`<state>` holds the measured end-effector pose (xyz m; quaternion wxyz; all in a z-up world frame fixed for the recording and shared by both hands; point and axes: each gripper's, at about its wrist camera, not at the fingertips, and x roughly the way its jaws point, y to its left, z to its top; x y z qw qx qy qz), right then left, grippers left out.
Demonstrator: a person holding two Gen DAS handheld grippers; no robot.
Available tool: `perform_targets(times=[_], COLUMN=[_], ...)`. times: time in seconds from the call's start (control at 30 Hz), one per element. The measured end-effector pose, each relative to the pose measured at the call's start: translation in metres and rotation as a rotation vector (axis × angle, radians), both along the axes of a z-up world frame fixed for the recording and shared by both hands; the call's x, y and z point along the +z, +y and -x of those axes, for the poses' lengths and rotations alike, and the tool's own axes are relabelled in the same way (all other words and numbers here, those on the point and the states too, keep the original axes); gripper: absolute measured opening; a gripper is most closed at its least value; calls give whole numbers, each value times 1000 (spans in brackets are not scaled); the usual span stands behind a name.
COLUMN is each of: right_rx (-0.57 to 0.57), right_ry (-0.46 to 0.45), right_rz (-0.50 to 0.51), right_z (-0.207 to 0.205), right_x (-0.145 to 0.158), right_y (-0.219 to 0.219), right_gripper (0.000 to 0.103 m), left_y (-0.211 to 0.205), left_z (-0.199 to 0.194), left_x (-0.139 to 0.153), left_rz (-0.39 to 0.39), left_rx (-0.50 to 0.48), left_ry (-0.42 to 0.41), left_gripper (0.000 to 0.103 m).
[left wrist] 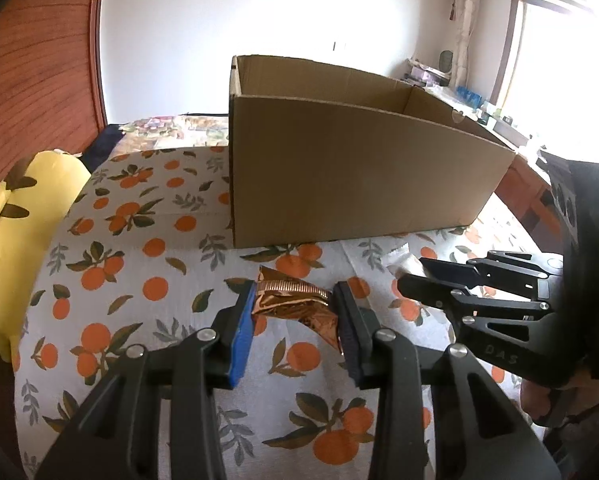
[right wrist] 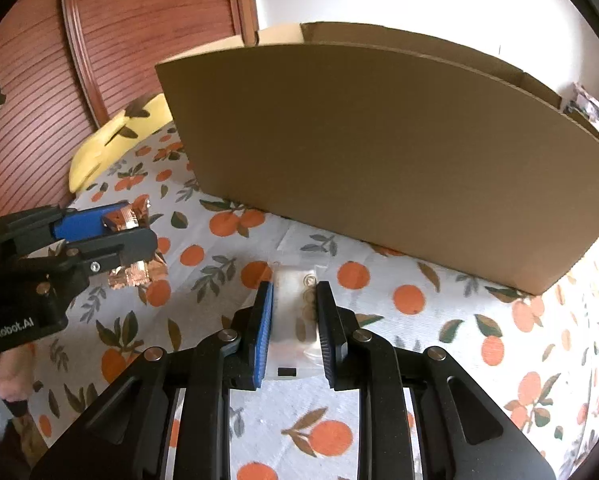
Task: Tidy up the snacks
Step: 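Grasp the copper wrapper with the left tool while the right tool grasps the white packet, then lift both snacks and carry them over the cardboard box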
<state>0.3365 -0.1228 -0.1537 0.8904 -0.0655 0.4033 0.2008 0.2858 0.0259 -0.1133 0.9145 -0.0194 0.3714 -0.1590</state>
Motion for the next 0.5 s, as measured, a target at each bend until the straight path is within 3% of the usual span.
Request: perform_targets(times=[0.5], right_rx=[-10], right_ry=[-88], right_rz=[-22], right_z=[14], right_x=[36], right_y=[-20], right_gripper=[20], left_y=[-10], left_z=[5], left_x=[31], left_rz=[17], left_rx=[-13], left_ry=[-89], left_gripper=[37])
